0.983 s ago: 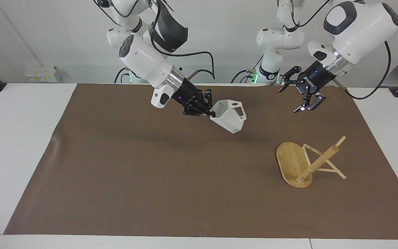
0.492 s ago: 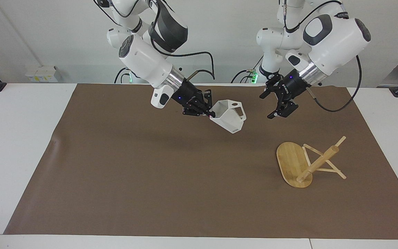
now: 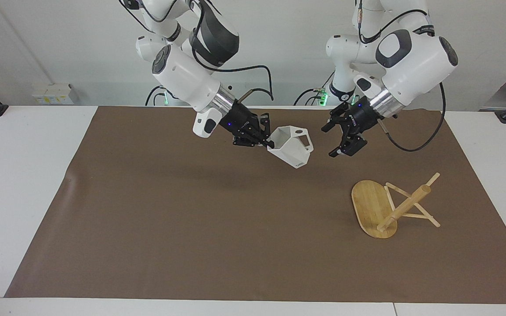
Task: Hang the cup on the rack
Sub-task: 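Reach the left gripper to the cup held by the right gripper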
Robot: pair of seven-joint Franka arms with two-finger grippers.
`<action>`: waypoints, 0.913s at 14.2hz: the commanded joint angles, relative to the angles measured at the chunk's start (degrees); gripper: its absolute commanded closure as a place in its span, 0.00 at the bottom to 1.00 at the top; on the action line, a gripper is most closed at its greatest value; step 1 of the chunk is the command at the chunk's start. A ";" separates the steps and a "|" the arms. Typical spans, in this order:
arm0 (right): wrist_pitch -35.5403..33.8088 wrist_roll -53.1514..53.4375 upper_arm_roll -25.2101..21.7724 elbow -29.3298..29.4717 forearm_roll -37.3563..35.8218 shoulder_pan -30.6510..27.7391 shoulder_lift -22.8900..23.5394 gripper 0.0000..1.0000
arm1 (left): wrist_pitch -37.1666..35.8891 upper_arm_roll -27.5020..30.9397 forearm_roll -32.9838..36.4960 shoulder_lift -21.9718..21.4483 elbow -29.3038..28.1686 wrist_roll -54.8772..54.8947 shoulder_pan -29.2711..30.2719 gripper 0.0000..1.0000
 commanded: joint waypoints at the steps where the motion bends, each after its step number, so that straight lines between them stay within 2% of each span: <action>1: -2.76 1.15 0.21 1.50 -0.52 -0.20 0.70 1.00 | 4.34 0.63 -1.98 -0.47 -2.40 -1.62 -2.66 0.00; 3: -3.21 1.24 0.12 1.50 -0.35 -0.20 0.70 1.00 | 5.48 0.63 -2.24 -0.38 -3.27 -5.50 -2.76 0.00; 8: -4.18 2.21 0.12 1.50 -0.34 -0.20 0.70 1.00 | 8.91 0.54 -5.32 -0.38 -5.91 -5.51 -4.16 0.00; 13: -4.26 2.21 0.12 1.50 -0.26 -0.29 0.70 1.00 | 9.97 0.54 -5.49 -1.08 -7.76 -6.12 -5.65 0.00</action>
